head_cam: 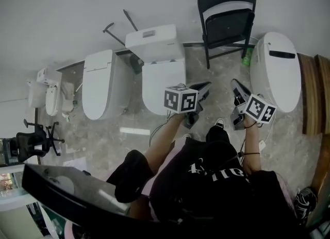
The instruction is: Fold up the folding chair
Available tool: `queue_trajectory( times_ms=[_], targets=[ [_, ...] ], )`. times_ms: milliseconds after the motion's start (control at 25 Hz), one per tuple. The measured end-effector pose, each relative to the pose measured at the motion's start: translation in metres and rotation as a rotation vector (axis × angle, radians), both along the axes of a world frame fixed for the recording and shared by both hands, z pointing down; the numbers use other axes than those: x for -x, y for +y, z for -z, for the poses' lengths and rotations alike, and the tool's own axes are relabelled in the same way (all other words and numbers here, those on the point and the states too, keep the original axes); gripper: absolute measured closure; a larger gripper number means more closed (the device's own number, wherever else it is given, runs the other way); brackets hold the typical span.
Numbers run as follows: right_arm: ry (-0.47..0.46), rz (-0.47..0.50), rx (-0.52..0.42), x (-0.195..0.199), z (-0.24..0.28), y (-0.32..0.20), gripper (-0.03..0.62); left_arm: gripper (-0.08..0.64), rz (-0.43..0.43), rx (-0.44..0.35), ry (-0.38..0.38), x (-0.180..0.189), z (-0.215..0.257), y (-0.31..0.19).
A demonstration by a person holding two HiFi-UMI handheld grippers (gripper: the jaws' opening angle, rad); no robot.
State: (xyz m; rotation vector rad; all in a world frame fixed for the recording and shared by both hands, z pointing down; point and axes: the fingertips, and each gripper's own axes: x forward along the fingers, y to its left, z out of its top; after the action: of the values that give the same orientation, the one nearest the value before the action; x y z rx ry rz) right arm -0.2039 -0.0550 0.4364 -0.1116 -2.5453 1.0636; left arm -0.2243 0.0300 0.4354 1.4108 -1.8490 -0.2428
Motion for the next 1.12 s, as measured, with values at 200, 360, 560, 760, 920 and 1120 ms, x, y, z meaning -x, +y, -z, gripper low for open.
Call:
queue_trajectory(
  times_ms=[200,360,560,760,920,1120],
  targets=[
    [0.003,-0.094,0.012,-0.022,-0.005,0.073,0.578,0.557,-0.041,-0.024,0.038,-0.017,-0.008,0.084],
    [0.004,-0.141,0.004,-0.044,-0.008,0.132,0.578,0.557,-0.069,-0.053,0.069,-0.029,-0.013,0.139],
    [0.035,-0.186,-0.043,-0.076,-0.008,0.171,0.578,0.557,-0.115,-0.113,0.084,-0.047,-0.006,0.161],
    [0.052,-0.204,-0.099,-0.102,0.002,0.187,0.578,0.557,-0.185,-0.157,0.085,-0.079,0.007,0.163],
    [0.051,-0.197,-0.120,-0.116,0.012,0.195,0.578,0.557,-0.202,-0.172,0.090,-0.096,0.015,0.162],
    [0.040,-0.219,-0.150,-0.155,0.016,0.207,0.578,0.557,-0.183,-0.186,0.101,-0.132,0.019,0.171]
  ],
)
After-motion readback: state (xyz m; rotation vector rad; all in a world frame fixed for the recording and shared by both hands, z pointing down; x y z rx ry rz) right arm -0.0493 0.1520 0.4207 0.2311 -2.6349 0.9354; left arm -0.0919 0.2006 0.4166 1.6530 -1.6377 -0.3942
